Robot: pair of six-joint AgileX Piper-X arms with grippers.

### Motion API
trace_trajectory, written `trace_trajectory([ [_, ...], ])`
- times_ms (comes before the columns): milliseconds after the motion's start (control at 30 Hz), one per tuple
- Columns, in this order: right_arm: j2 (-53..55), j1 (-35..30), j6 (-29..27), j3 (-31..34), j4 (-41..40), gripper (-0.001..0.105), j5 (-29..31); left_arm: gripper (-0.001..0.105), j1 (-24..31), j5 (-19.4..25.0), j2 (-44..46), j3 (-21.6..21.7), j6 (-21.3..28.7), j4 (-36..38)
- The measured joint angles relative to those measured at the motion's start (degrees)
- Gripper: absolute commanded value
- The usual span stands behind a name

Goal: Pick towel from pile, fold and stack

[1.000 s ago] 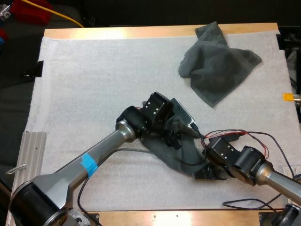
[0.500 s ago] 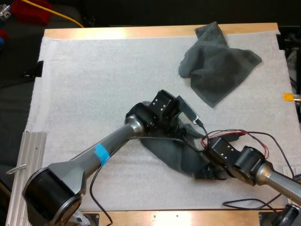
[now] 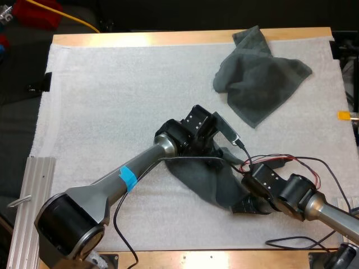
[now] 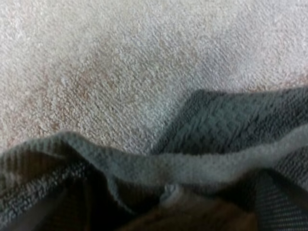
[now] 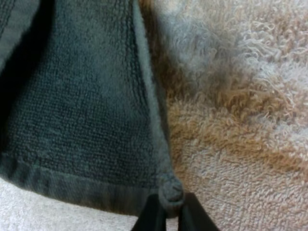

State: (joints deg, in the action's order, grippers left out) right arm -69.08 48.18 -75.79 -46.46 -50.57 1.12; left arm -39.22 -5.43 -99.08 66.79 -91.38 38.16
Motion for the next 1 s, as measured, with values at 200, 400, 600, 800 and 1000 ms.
trace_trajectory([
  [200, 0.0, 0.0, 0.0, 0.0, 0.0, 0.001, 0.0, 0.061, 0.0, 0.0, 0.0, 0.0, 0.0, 0.6],
  [400, 0.0, 0.0, 0.0, 0.0, 0.0, 0.001, 0.0, 0.053, 0.0, 0.0, -1.1, 0.0, 0.0, 0.6],
  [600, 0.0, 0.0, 0.0, 0.0, 0.0, 0.001, 0.0, 0.050, 0.0, 0.0, -2.3, 0.0, 0.0, 0.6],
  [800, 0.0, 0.0, 0.0, 0.0, 0.0, 0.001, 0.0, 0.030, 0.0, 0.0, -2.3, 0.0, 0.0, 1.0],
  [1000, 0.0, 0.0, 0.0, 0.0, 0.0, 0.001, 0.0, 0.021, 0.0, 0.7, -2.3, 0.7, 0.0, 5.0],
])
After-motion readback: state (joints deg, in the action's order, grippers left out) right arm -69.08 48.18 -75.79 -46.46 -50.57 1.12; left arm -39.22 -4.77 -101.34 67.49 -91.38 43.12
